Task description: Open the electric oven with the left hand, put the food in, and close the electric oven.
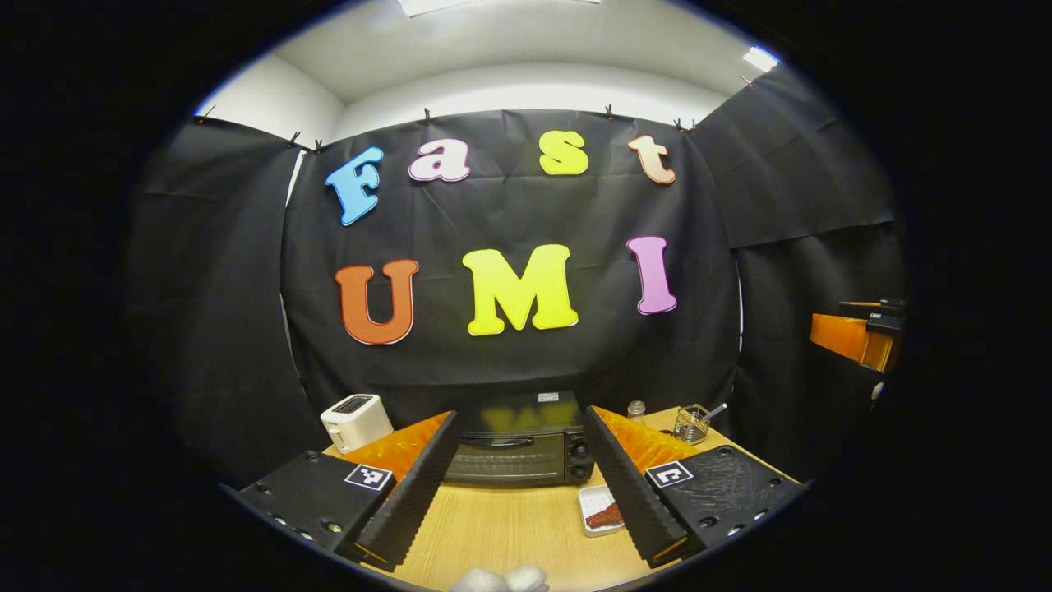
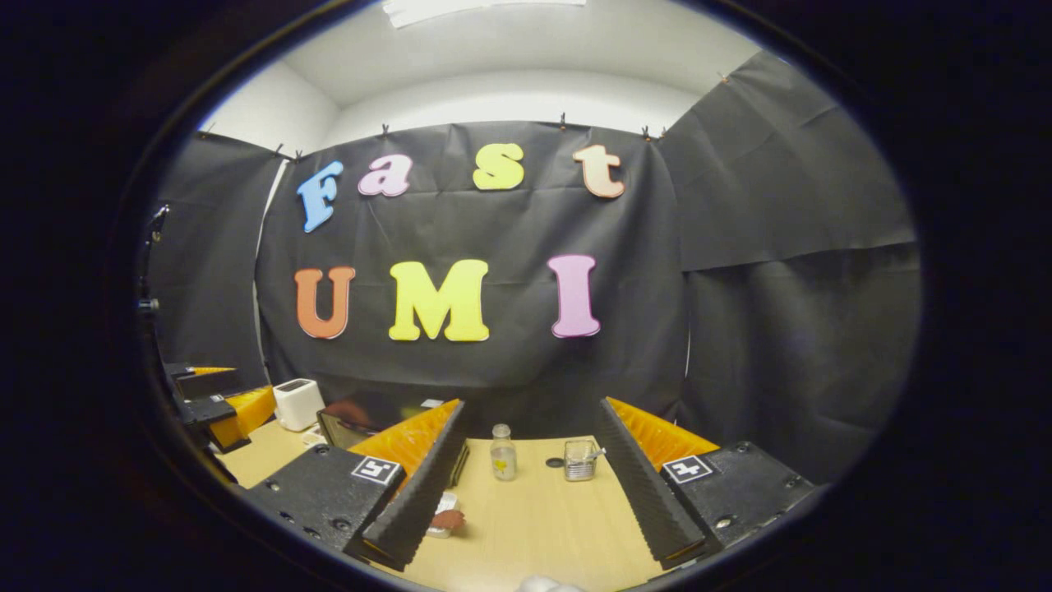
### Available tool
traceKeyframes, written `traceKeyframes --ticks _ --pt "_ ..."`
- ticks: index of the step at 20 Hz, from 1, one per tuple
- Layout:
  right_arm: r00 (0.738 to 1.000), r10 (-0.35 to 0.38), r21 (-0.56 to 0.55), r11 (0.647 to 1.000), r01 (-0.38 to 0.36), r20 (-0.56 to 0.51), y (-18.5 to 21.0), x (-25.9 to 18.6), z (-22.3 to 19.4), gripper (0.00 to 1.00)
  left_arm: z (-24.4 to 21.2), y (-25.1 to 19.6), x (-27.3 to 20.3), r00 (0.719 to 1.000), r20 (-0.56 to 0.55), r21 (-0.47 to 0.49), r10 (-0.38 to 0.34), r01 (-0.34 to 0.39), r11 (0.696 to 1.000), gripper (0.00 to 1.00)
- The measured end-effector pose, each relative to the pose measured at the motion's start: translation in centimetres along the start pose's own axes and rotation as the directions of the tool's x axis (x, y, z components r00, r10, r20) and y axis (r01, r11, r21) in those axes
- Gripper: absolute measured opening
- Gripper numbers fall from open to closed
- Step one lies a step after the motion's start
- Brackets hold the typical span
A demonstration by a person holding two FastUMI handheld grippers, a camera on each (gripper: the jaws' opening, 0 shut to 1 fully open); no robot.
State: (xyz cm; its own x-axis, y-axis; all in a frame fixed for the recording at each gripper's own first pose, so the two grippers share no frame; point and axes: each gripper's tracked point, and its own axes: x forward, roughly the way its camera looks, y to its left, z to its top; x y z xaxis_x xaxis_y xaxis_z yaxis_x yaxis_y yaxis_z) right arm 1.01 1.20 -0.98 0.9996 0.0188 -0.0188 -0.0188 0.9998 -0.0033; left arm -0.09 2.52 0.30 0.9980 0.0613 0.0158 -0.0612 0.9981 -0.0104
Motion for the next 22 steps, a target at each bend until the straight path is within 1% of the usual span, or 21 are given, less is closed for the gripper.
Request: traceKeyframes --ticks 1,2,4,7,8,9,11,14,17,18,19,22 --pt "1.0 -0.001 0.0 1.0 0.001 -0.006 0.1 0.1 -0.1 1.0 -0.1 0.2 0.0 1.0 0.0 0.0 0.004 -0.004 1.0 1.0" --pt "1.0 -0.001 -0.001 1.0 0.001 -0.01 0.1 0.3 -0.3 1.0 -0.2 0.7 0.1 1.0 0.0 0.003 0.012 -0.012 1.0 0.96" --pt "1.0 0.0 0.001 1.0 0.0 -0.016 0.3 0.4 -0.4 1.0 -0.1 1.0 0.4 1.0 0.017 0.003 0.015 -0.015 1.0 0.96" --pt "1.0 0.005 0.004 1.0 -0.005 -0.031 0.6 0.1 -0.8 1.0 -1.1 1.8 1.7 1.0 0.005 0.003 0.025 -0.025 1.0 0.96" --pt "0.999 0.006 0.005 1.0 -0.006 -0.035 0.6 -0.1 -1.0 0.96 -1.3 1.9 2.4 1.0 0.004 -0.002 0.025 -0.025 1.0 0.96" --pt "0.999 0.01 0.006 1.0 -0.01 -0.038 0.7 -0.2 -1.2 1.0 -1.5 1.9 3.2 1.0 0.007 -0.008 0.019 -0.019 1.0 0.96" --pt "0.999 0.02 0.008 1.0 -0.02 -0.05 1.3 -0.7 -1.8 1.0 -2.1 1.5 5.2 1.0 0.005 -0.017 -0.005 0.005 1.0 0.96" --pt "0.996 0.025 -0.006 1.0 -0.026 -0.086 1.7 -1.4 -3.4 1.0 -3.2 1.6 8.9 1.0 0.01 -0.008 -0.008 0.009 1.0 0.96" --pt "0.993 0.015 -0.031 0.999 -0.019 -0.114 1.7 -2.4 -4.1 1.0 -5.6 1.5 13.3 1.0 -0.02 -0.009 -0.011 0.011 1.0 0.96" --pt "0.992 0.006 -0.039 0.999 -0.01 -0.123 1.4 -2.7 -4.2 0.96 -6.5 1.7 14.5 0.999 -0.036 -0.008 -0.007 0.006 1.0 0.96" --pt "0.991 -0.004 -0.043 0.999 -0.002 -0.131 1.0 -2.7 -4.3 1.0 -7.5 1.6 15.9 0.998 -0.054 -0.006 -0.008 0.008 1.0 0.96" --pt "0.988 -0.045 -0.057 0.998 0.037 -0.146 -0.4 -2.9 -4.3 1.0 -9.9 1.8 19.3 0.997 -0.081 0.006 -0.003 0.004 1.0 0.96"
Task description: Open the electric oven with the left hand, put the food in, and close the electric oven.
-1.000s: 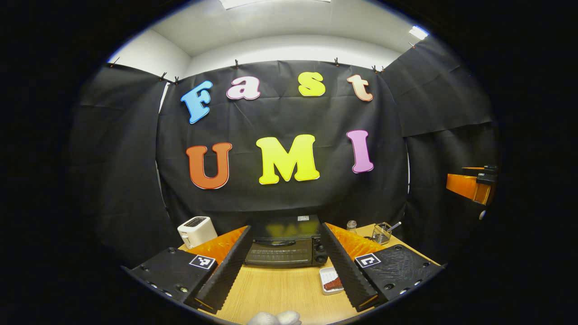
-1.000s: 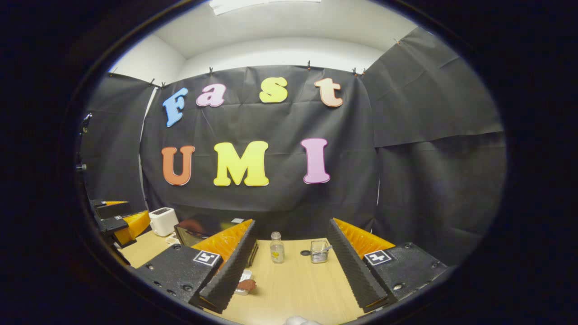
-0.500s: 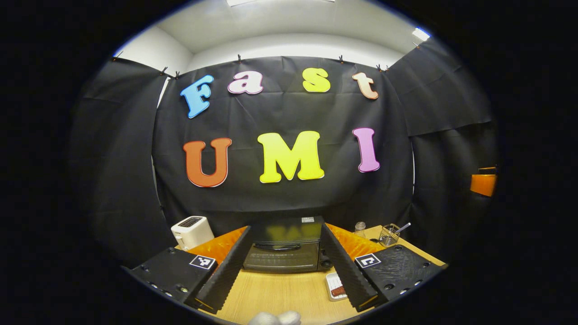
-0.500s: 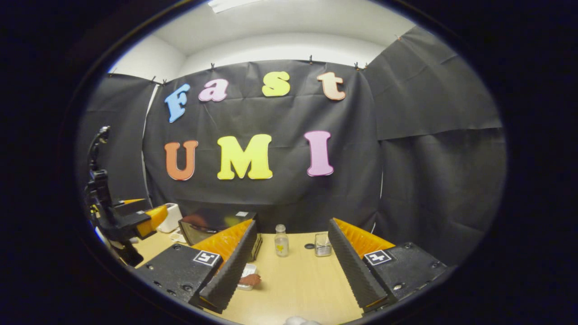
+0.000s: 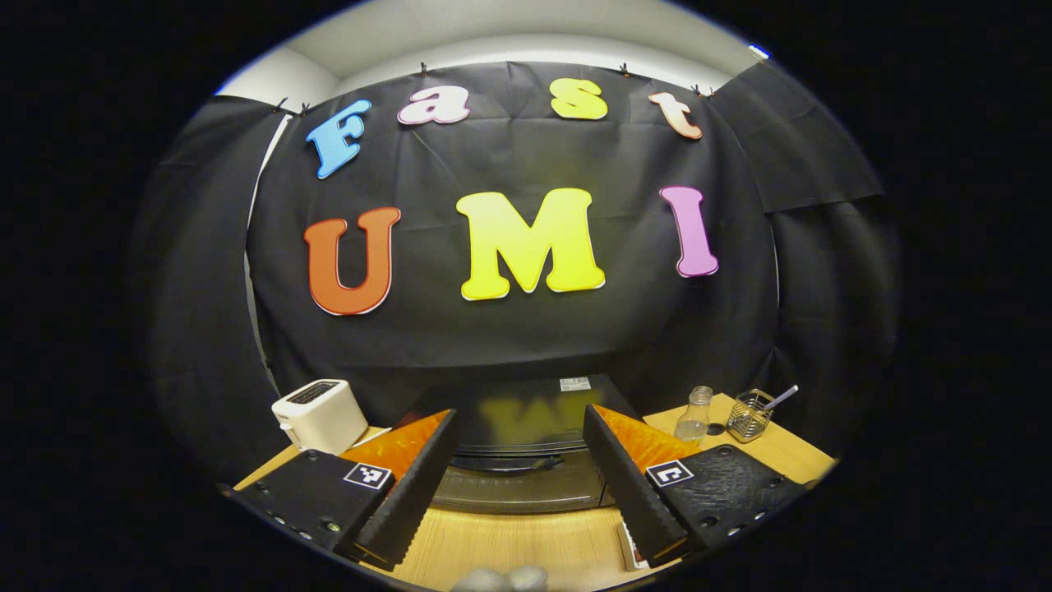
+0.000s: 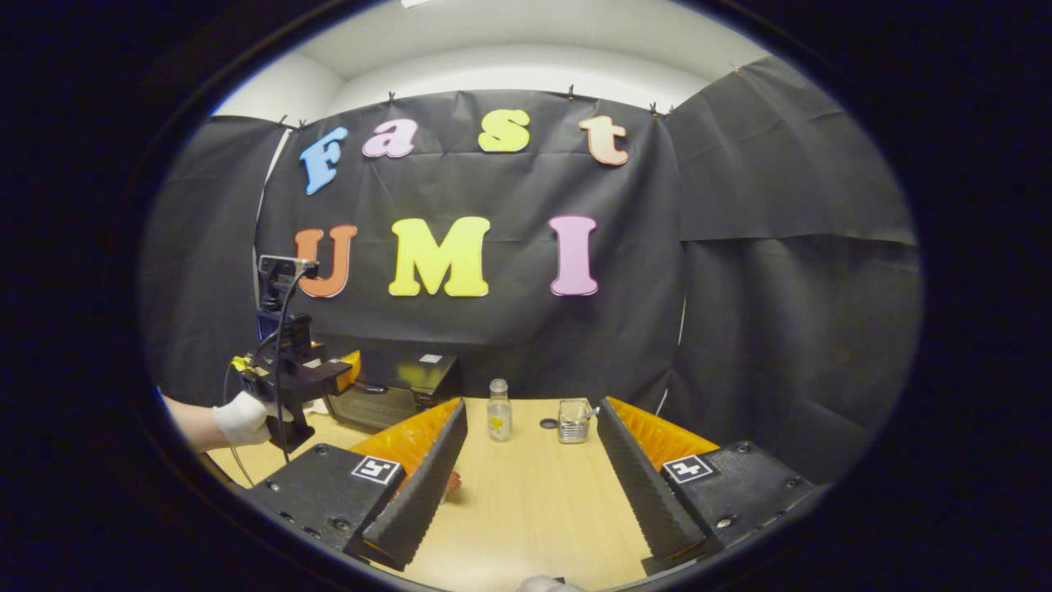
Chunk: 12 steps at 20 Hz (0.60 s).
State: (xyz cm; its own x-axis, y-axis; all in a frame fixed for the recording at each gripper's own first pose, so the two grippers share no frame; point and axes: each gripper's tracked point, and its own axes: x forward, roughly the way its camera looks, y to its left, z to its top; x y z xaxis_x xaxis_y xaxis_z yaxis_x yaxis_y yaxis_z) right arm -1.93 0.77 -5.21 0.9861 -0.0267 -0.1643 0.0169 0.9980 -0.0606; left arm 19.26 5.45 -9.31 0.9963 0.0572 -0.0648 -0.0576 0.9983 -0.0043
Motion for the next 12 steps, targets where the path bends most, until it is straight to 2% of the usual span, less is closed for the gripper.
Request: traceKeyframes --ticks 1,2,3,8,11,12 --pt "1.0 -0.013 -0.004 1.0 0.013 -0.008 -0.4 0.0 -0.1 0.97 -0.9 0.1 1.0 1.0 -0.013 0.004 0.001 -0.001 1.0 0.96" --pt "1.0 -0.02 -0.004 1.0 0.02 -0.013 -0.7 -0.2 -0.2 1.0 -1.8 0.3 2.0 1.0 -0.03 0.006 0.001 -0.001 1.0 0.96" --pt "1.0 -0.026 -0.003 1.0 0.026 -0.018 -0.9 -0.2 -0.3 0.97 -2.8 0.5 2.9 0.999 -0.046 0.011 0.006 -0.006 1.0 0.96" --pt "0.997 -0.045 -0.003 0.999 0.045 -0.055 -1.8 -0.1 -1.2 1.0 -7.6 2.3 5.7 0.987 -0.159 0.029 0.032 -0.028 0.999 0.97" --pt "0.997 -0.032 0.001 0.999 0.032 -0.063 -1.4 -0.3 -1.5 1.0 -7.8 2.5 6.3 0.988 -0.156 0.028 0.025 -0.021 0.999 0.97" --pt "0.998 -0.029 0.0 1.0 0.029 -0.064 -1.3 -0.3 -1.6 0.97 -7.8 2.5 6.2 0.987 -0.157 0.025 0.024 -0.02 0.999 0.96"
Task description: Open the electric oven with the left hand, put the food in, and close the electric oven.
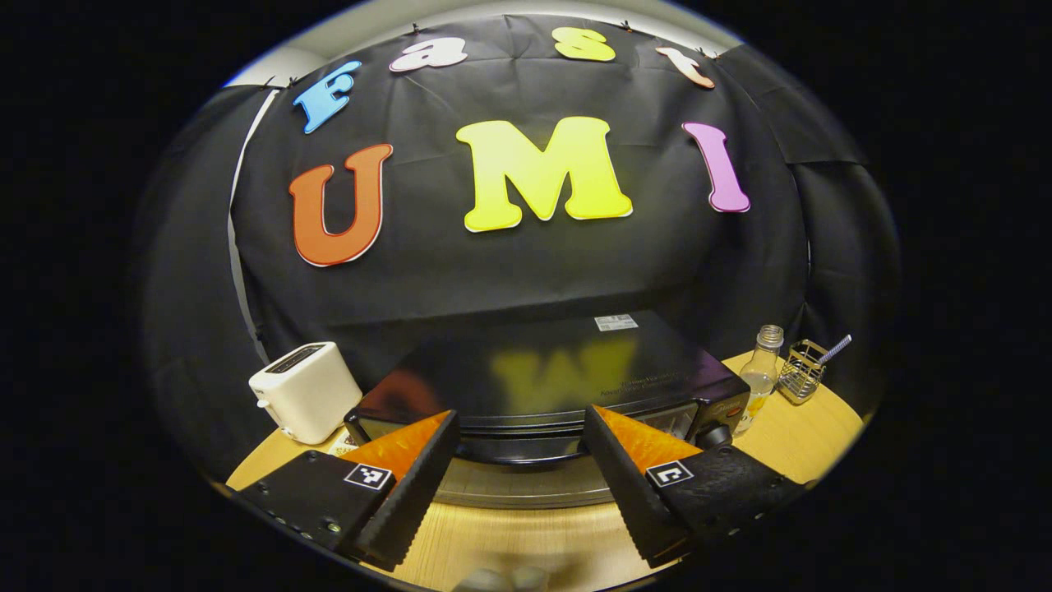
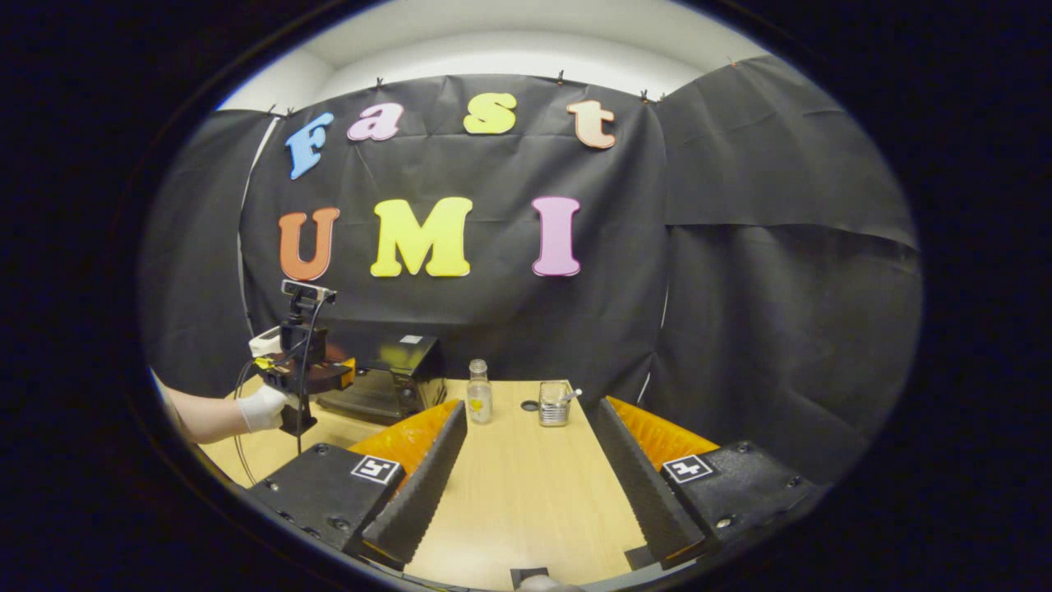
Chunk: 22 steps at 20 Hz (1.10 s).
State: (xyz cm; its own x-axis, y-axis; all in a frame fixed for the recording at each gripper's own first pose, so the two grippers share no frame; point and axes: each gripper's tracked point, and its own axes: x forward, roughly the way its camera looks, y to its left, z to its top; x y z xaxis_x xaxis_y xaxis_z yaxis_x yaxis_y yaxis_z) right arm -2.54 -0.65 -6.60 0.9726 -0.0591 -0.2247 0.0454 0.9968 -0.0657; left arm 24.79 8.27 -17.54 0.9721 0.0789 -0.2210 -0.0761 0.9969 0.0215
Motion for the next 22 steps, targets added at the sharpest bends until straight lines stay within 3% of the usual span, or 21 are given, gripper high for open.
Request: traceKeyframes --ticks 5,7,9,10,12,15,22 --pt "1.0 -0.001 -0.005 1.0 0.001 0.012 -0.3 -1.0 0.3 0.97 -0.5 -0.5 -0.9 0.999 -0.03 -0.035 -0.032 0.031 0.999 0.97" --pt "1.0 -0.004 0.008 1.0 0.004 0.014 -0.4 -1.4 0.2 1.0 -0.7 -0.9 -1.3 0.999 -0.028 -0.008 -0.047 0.046 0.999 0.96" --pt "1.0 -0.004 0.021 1.0 0.004 0.01 -0.5 -1.7 -0.3 1.0 -4.7 -1.2 -2.1 0.986 -0.15 0.027 -0.071 0.076 0.997 0.93" --pt "1.0 -0.004 0.023 1.0 0.004 0.009 -0.6 -2.0 -0.4 1.0 -5.9 -1.9 -2.3 0.981 -0.168 0.007 -0.1 0.103 0.995 0.97" --pt "1.0 -0.007 0.022 1.0 0.006 0.009 -0.7 -2.4 -0.6 1.0 -5.0 -2.1 -2.5 0.99 -0.096 -0.021 -0.106 0.105 0.994 0.97" --pt "1.0 0.012 0.026 1.0 -0.012 -0.003 -0.2 -2.4 -1.1 1.0 -2.4 -1.7 -3.4 0.997 -0.011 0.036 -0.079 0.08 0.996 0.96" --pt "1.0 0.029 -0.002 1.0 -0.029 -0.007 0.0 -1.8 -0.9 1.0 1.0 -1.0 -1.4 0.998 0.045 -0.026 -0.046 0.047 0.999 0.96"
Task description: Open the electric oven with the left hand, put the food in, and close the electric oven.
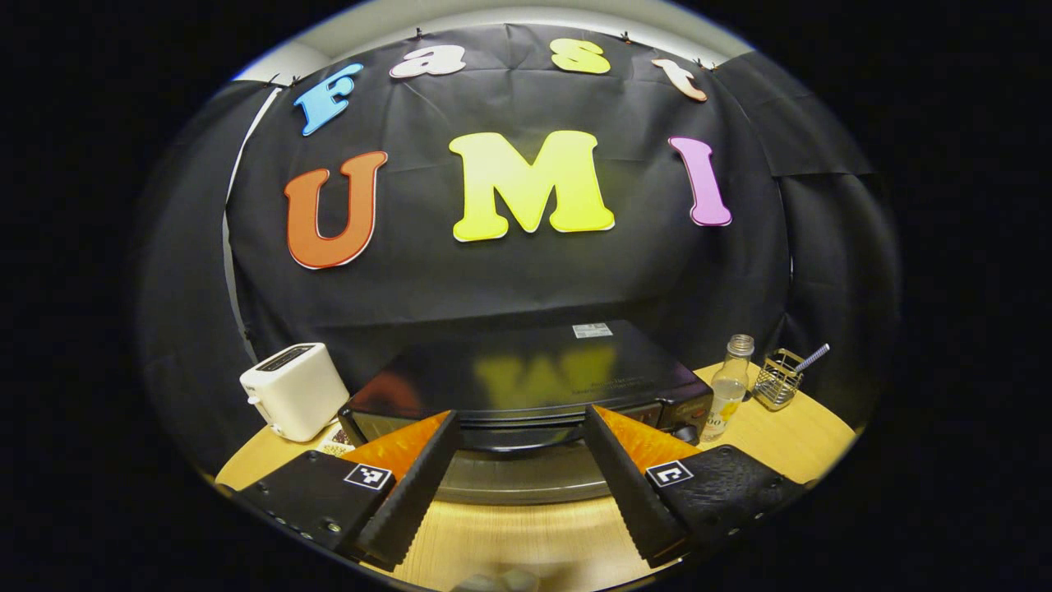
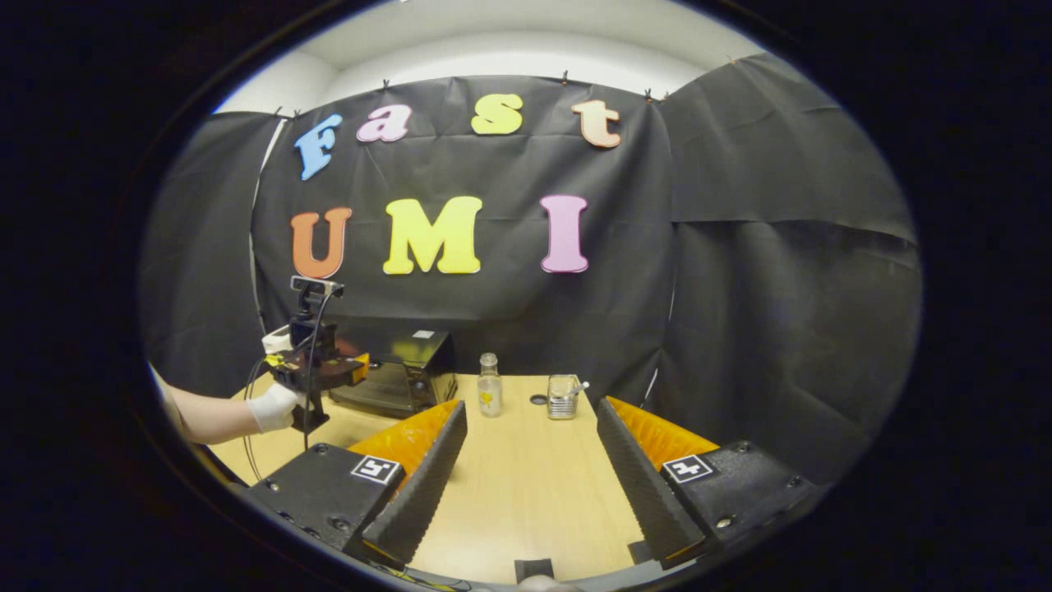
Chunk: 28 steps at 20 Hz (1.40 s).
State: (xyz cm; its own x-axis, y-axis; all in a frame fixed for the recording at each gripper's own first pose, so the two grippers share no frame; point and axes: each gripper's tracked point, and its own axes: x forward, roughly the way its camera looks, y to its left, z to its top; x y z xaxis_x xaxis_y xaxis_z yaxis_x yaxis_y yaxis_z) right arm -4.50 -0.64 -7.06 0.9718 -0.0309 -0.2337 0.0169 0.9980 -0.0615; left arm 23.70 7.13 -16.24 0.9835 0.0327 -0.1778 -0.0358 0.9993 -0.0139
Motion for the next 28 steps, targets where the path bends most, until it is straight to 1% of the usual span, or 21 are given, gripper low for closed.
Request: traceKeyframes --ticks 2,4,5,6,9,10,13,14,15,17,18,20,21,22,23,24,25,28 --pt "1.0 -0.007 -0.001 1.0 0.007 -0.007 -0.4 0.2 -0.1 1.0 -0.1 0.3 1.0 1.0 -0.014 -0.009 0.01 -0.01 1.0 0.96" --pt "1.0 -0.013 0.007 1.0 0.013 -0.011 -0.8 0.4 -0.1 1.0 -1.3 0.5 1.7 0.998 -0.056 -0.024 0.019 -0.02 1.0 0.97" --pt "1.0 -0.015 0.012 1.0 0.015 -0.012 -0.8 0.6 -0.2 1.0 -1.1 0.5 1.7 0.998 -0.052 -0.02 0.024 -0.025 0.999 0.97" --pt "1.0 -0.016 0.013 1.0 0.016 -0.013 -0.9 0.7 -0.2 0.97 -0.9 0.7 2.0 0.999 -0.048 -0.017 0.023 -0.024 1.0 0.98" --pt "1.0 -0.017 0.012 1.0 0.018 -0.016 -0.9 0.8 -0.5 0.97 -1.4 0.7 1.7 0.997 -0.073 -0.023 0.023 -0.024 0.999 0.97" --pt "1.0 -0.019 0.012 1.0 0.019 -0.018 -0.9 0.7 -0.6 1.0 -1.5 0.7 1.4 0.997 -0.072 -0.019 0.023 -0.024 1.0 0.97" --pt "1.0 -0.021 0.025 0.999 0.021 -0.009 -1.1 0.3 -0.5 1.0 -1.6 0.7 0.7 0.997 -0.075 -0.007 0.027 -0.028 1.0 0.97" --pt "1.0 -0.022 0.029 0.999 0.022 -0.006 -1.1 0.1 -0.5 0.97 -1.8 0.7 0.3 0.996 -0.08 -0.006 0.028 -0.029 1.0 0.97" --pt "1.0 -0.022 0.03 0.999 0.022 -0.003 -1.1 0.0 -0.7 0.97 -1.9 0.7 0.0 0.996 -0.086 -0.004 0.026 -0.026 1.0 0.97" --pt "1.0 -0.01 0.03 0.999 0.01 -0.005 -0.6 -0.2 -1.0 0.97 -2.3 0.6 -0.6 0.996 -0.088 -0.001 0.019 -0.02 1.0 0.97" --pt "1.0 -0.002 0.031 1.0 0.002 -0.01 -0.2 -0.1 -1.2 1.0 -2.3 0.5 -0.9 0.996 -0.085 0.002 0.018 -0.018 1.0 0.97" --pt "1.0 0.017 0.03 0.999 -0.016 -0.023 0.5 0.0 -1.8 1.0 -2.5 0.6 -1.4 0.997 -0.075 0.012 0.016 -0.015 1.0 0.97" --pt "0.999 0.026 0.029 0.999 -0.025 -0.028 1.0 -0.1 -1.9 0.97 -2.6 0.6 -1.5 0.997 -0.077 0.023 0.014 -0.013 1.0 0.97" --pt "0.999 0.034 0.025 0.999 -0.034 -0.029 1.4 -0.1 -1.9 0.97 -2.6 0.6 -1.8 0.997 -0.077 0.026 0.014 -0.012 1.0 0.97" --pt "0.999 0.04 0.019 0.999 -0.04 -0.028 1.8 -0.2 -1.8 1.0 -3.0 0.6 -2.0 0.996 -0.088 0.016 0.015 -0.014 1.0 0.97" --pt "0.999 0.045 0.014 0.999 -0.045 -0.022 2.0 -0.4 -1.7 0.97 -3.2 0.6 -2.5 0.995 -0.094 0.0 0.013 -0.013 1.0 0.97" --pt "0.999 0.047 0.007 0.999 -0.047 -0.016 2.2 -0.4 -1.6 1.0 -3.6 0.5 -3.0 0.995 -0.099 -0.009 0.012 -0.013 1.0 0.97" --pt "0.999 0.046 0.006 0.999 -0.046 -0.004 2.3 -0.4 -1.3 0.97 -5.0 0.4 -5.1 0.996 -0.092 0.025 0.018 -0.016 1.0 0.97"
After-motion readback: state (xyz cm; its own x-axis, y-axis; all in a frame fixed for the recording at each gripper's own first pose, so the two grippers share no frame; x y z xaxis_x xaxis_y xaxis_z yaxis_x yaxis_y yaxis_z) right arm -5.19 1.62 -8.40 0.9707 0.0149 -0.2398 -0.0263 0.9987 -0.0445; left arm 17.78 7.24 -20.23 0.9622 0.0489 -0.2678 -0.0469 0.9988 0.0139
